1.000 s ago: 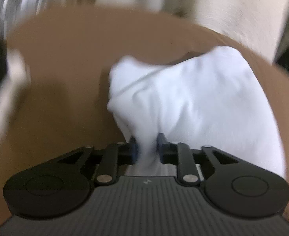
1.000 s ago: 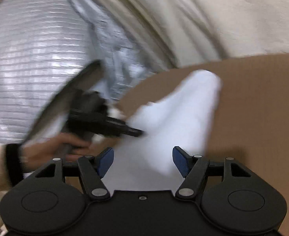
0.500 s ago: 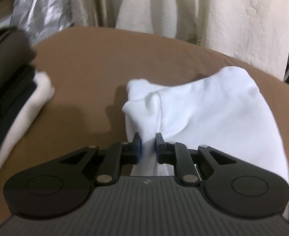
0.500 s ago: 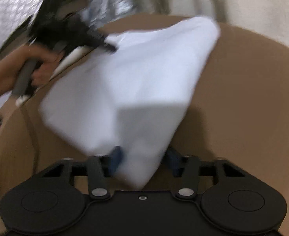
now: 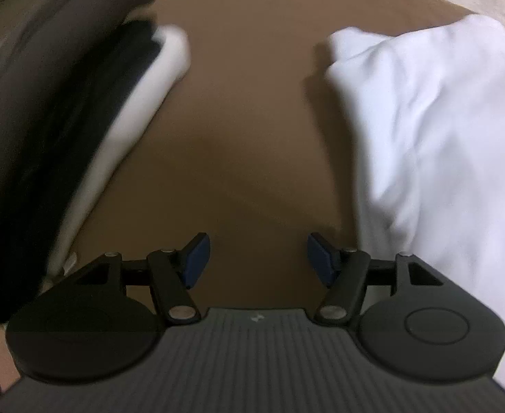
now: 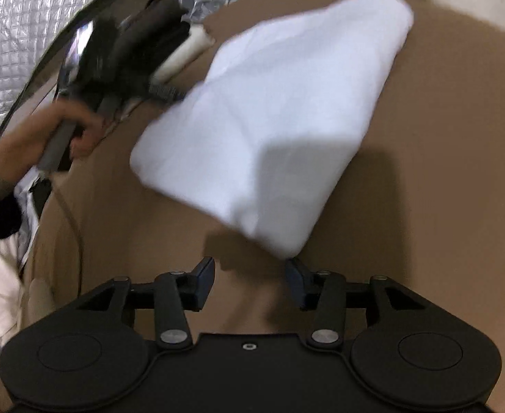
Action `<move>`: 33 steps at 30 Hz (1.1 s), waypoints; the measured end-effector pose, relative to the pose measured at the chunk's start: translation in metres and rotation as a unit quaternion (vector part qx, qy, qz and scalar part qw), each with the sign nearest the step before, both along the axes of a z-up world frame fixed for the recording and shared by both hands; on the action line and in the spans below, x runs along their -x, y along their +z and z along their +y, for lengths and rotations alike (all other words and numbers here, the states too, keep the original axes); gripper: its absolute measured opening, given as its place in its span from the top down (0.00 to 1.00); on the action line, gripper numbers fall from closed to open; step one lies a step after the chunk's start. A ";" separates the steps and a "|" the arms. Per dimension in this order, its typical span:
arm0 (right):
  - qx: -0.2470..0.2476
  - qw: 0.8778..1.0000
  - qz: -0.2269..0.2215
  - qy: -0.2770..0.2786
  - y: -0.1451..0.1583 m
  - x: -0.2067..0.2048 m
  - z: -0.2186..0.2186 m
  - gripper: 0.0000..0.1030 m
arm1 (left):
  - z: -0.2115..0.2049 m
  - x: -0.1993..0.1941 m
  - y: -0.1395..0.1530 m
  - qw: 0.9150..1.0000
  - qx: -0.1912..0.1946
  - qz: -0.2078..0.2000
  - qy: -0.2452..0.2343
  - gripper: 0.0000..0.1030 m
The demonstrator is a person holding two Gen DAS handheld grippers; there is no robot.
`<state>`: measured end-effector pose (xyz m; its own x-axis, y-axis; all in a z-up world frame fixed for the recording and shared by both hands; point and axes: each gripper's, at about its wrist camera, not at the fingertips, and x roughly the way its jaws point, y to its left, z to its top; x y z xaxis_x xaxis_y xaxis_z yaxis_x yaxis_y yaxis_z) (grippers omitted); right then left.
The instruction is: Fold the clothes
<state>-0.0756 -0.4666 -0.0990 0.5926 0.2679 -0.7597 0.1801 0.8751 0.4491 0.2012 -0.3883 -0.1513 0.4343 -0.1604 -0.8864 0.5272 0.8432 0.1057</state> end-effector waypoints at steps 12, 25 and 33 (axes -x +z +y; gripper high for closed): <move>-0.215 0.959 -0.054 -0.174 -0.011 0.011 -0.073 0.32 | 0.095 0.011 -0.025 0.915 0.319 0.241 0.061 0.37; -0.200 0.950 0.005 -0.239 -0.034 -0.019 -0.068 0.26 | 0.107 0.044 -0.027 0.889 0.387 0.245 -0.009 0.25; -0.290 0.932 -0.006 -0.218 -0.054 -0.065 -0.059 0.28 | 0.084 0.011 0.054 0.950 0.232 0.190 -0.083 0.25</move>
<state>-0.0102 -0.5253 -0.1530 0.7491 0.3621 -0.5547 0.4534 0.3301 0.8279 0.1903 -0.3038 -0.0977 0.0308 -0.6101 -0.7917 0.5834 0.6541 -0.4814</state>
